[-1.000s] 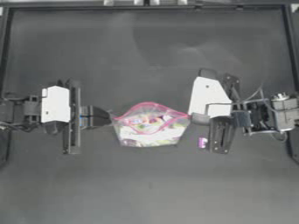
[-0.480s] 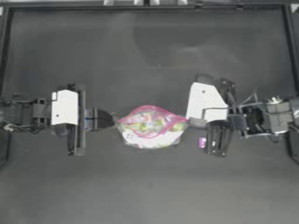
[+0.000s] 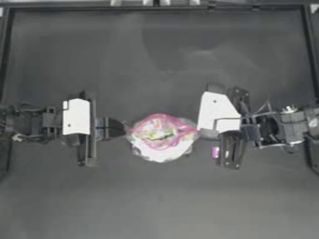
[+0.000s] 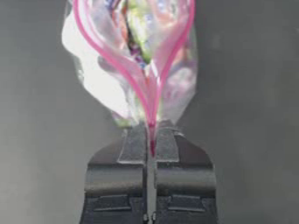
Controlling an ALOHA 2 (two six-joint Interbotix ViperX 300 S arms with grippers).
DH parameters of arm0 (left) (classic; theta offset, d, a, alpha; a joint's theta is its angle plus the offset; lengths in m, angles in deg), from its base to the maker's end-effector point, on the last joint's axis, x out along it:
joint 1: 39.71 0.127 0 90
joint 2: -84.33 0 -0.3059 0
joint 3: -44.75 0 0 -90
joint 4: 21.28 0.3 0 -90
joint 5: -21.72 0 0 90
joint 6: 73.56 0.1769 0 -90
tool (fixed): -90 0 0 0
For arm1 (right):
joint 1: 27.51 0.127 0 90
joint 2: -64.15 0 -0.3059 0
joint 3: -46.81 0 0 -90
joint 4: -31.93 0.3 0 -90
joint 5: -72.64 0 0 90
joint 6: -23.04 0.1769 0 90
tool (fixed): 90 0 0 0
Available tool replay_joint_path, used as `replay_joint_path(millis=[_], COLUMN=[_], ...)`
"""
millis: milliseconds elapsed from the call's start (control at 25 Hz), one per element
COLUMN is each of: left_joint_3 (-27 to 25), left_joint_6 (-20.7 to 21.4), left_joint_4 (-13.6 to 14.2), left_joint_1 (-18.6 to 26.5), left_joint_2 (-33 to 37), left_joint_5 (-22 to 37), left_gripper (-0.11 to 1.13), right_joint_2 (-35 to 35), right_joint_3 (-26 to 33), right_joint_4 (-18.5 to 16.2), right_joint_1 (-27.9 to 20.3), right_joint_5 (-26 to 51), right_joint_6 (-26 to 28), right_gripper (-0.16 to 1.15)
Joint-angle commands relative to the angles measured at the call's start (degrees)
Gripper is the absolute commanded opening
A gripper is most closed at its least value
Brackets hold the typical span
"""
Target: Put candy in bag
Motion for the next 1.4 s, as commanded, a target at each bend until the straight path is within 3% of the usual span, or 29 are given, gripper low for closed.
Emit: replay_joint_path(millis=[40, 680, 1400], left_joint_3=[1.1, 1.2, 1.3], left_joint_6=[0.1, 0.2, 0.0], left_joint_4=[0.1, 0.1, 0.0], left_joint_1=[-0.3, -0.6, -1.4], left_joint_2=[0.0, -5.4, -6.9], left_joint_5=[-1.6, -6.2, -6.4], left_gripper=[0.07, 0.07, 0.07], right_joint_2=[0.3, -2.5, -3.3], right_joint_3=[-0.1, -1.2, -2.3], right_joint_4=[0.0, 1.1, 2.1], right_joint_1=[-0.3, -1.1, -1.2], right_joint_5=[-1.8, -3.6, -4.9], right_joint_6=[0.2, 0.1, 0.1], right_gripper=[0.05, 0.05, 0.05])
